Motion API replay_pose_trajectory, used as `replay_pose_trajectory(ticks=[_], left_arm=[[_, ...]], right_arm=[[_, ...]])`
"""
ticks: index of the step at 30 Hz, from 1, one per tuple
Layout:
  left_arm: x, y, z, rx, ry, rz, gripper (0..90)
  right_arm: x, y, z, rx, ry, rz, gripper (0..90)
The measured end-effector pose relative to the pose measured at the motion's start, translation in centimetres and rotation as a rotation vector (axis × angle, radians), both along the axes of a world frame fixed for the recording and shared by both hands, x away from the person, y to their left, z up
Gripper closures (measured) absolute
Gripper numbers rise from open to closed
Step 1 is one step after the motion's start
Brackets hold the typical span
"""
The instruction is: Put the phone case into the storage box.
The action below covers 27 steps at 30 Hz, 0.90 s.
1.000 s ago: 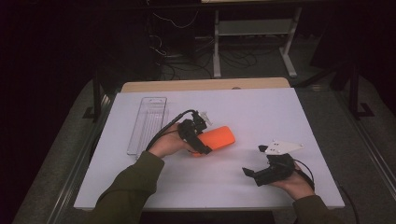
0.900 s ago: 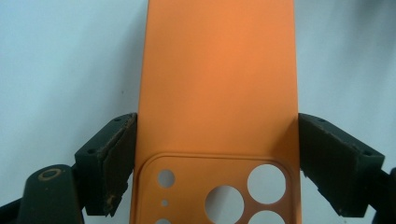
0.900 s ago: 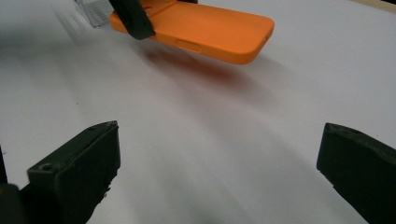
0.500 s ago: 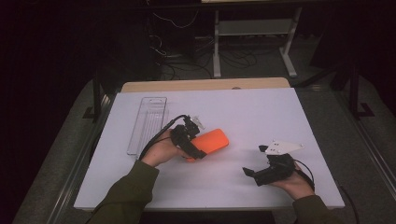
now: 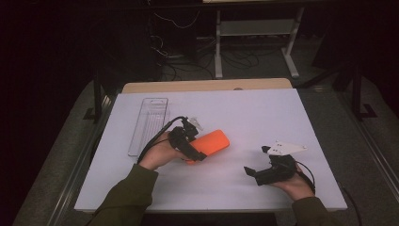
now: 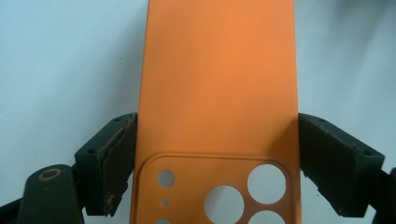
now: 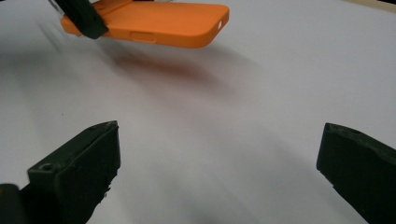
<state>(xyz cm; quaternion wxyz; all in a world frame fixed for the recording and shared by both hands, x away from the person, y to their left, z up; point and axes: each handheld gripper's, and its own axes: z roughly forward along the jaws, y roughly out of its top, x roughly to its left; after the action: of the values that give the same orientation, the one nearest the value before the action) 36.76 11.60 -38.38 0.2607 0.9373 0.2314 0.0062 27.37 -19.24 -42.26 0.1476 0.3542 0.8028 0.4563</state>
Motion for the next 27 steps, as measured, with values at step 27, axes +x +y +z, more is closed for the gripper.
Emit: replay_pose_trajectory(ticks=[27], left_arm=[[-0.4, 0.2, 0.6, -0.034, -0.012, 0.01, 15.8]], right_arm=[[2.1, 2.2, 0.4, 0.025, -0.008, -0.024, 0.0]])
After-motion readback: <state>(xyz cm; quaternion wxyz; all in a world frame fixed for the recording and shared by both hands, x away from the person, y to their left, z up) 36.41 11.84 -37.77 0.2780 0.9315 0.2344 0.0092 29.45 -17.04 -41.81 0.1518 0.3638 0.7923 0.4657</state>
